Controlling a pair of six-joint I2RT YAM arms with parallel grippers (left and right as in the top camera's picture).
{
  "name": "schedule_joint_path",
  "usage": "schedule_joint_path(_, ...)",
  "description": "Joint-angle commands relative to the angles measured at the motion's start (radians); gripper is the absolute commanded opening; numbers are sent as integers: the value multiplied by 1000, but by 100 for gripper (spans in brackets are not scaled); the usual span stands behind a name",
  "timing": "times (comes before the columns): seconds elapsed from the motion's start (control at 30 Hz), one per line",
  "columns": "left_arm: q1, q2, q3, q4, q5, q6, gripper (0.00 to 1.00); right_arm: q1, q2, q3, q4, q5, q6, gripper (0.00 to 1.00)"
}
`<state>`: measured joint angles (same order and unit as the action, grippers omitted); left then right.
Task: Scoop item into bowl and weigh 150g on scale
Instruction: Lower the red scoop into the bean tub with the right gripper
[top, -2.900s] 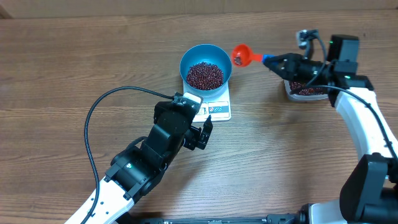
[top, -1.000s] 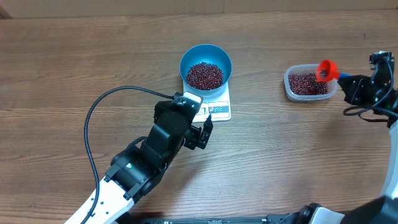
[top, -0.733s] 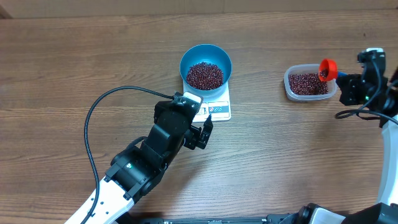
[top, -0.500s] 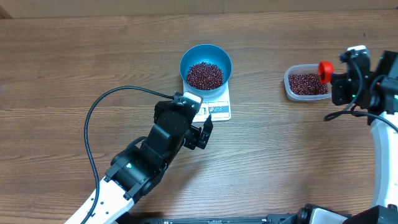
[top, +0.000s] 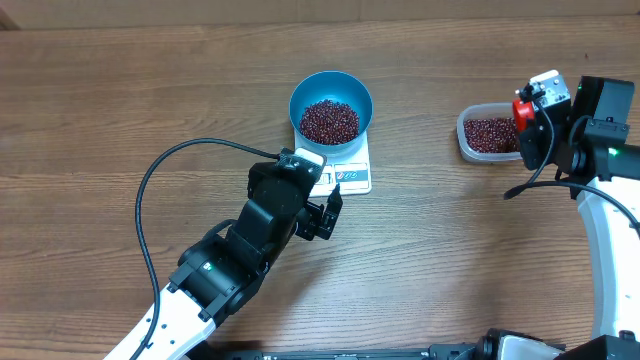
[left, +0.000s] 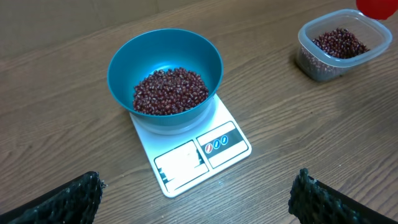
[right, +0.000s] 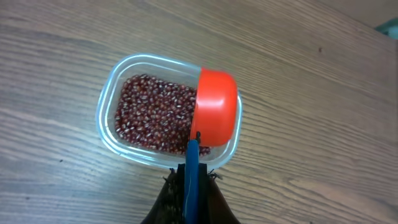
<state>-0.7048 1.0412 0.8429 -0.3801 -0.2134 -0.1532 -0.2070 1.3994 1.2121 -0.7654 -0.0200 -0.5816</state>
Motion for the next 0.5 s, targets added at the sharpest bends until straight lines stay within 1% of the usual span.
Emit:
schedule_joint_path(0.0, 4, -17, 6, 3, -6, 19, 100, 4, -8, 31, 22, 14, 98, 4)
schedule_joint_path(0.17, 4, -17, 6, 3, -6, 19, 100, 4, -8, 31, 43, -11, 313, 4)
schedule_joint_path(0.33, 4, -17, 6, 3, -6, 19, 100, 4, 2, 31, 34, -11, 619, 4)
schedule_joint_path(0.47, 4, -17, 6, 3, -6, 19, 99, 4, 25, 31, 11, -11, 812, 4)
